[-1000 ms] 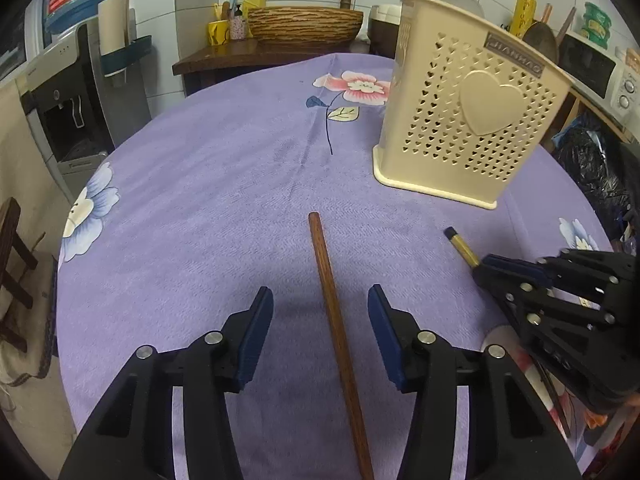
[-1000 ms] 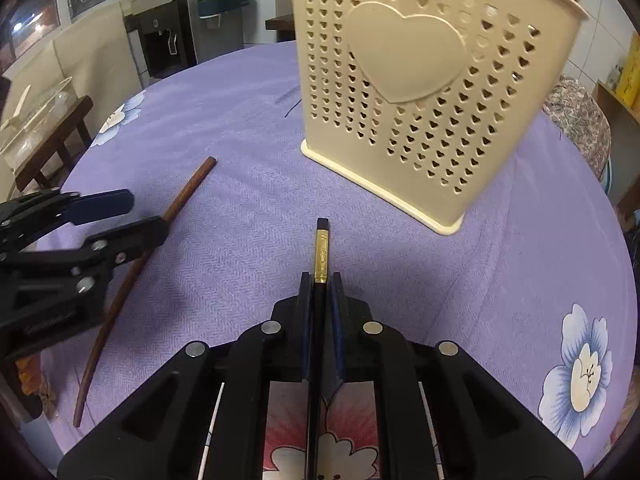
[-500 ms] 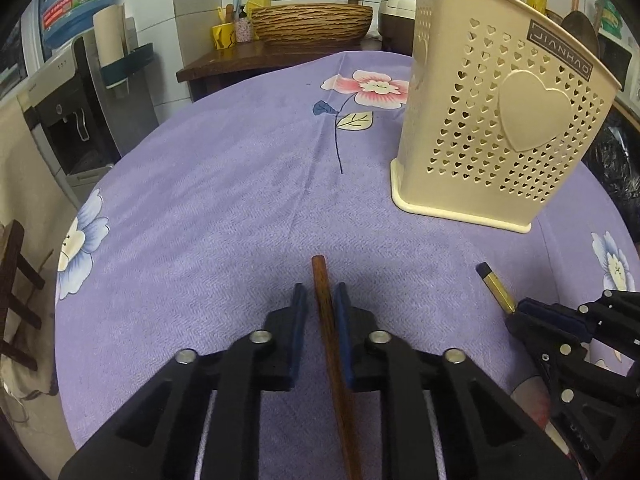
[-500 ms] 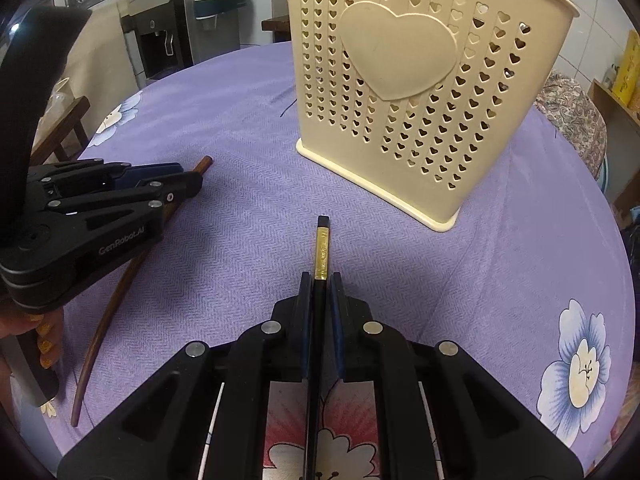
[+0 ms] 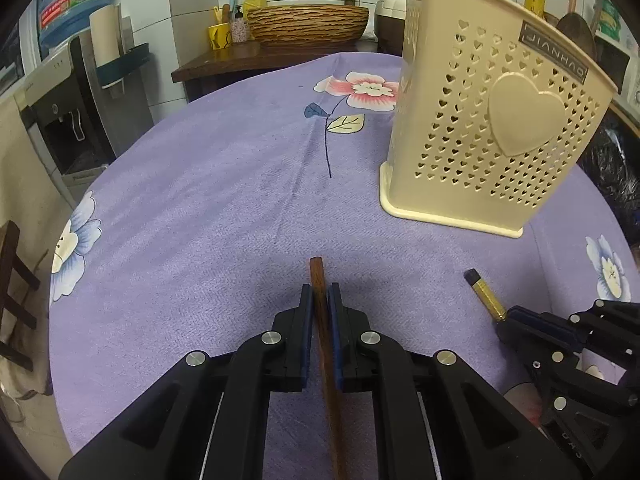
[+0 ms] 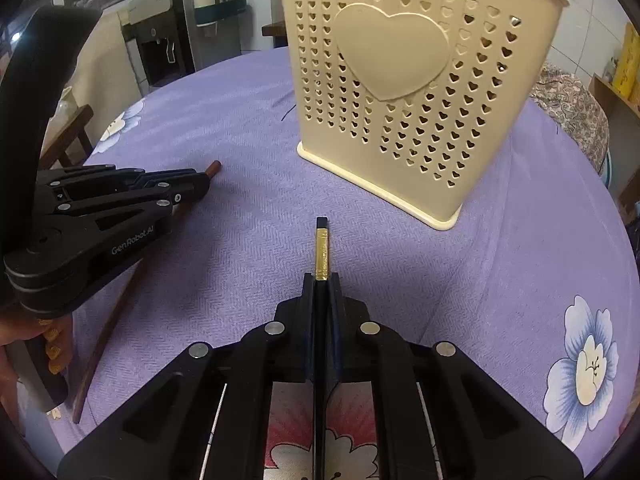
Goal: Organize utensils
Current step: 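Lift both chopsticks upright and lower them into the cream holder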
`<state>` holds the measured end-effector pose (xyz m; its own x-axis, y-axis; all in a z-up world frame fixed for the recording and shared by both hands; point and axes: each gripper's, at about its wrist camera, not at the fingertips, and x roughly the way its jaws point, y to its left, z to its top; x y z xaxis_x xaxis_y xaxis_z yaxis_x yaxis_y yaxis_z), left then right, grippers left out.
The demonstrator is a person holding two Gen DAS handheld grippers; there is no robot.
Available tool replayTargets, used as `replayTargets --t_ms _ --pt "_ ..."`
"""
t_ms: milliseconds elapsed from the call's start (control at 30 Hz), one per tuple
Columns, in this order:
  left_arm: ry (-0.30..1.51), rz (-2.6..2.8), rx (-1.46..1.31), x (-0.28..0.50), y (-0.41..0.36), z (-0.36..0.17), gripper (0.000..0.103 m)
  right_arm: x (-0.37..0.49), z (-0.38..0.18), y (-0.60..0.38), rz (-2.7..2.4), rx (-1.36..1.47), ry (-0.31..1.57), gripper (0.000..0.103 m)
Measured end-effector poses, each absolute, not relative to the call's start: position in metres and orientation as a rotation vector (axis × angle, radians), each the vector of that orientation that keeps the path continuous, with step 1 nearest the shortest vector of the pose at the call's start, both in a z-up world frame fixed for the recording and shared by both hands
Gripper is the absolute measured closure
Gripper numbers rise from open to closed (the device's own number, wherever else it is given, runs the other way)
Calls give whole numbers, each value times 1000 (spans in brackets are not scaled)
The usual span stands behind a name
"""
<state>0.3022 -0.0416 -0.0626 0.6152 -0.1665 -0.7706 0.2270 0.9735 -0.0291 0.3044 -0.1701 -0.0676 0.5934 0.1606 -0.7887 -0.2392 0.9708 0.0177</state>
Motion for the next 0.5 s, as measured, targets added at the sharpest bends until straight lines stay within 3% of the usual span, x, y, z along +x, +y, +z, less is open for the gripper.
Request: replayTargets --t_ms 233,500 --pt "786 -292 -6 282 -36 -23 95 283 -31 -183 266 -36 793 95" --pt "609 -386 -63 247 -31 53 95 236 60 -219 285 67 561 95"
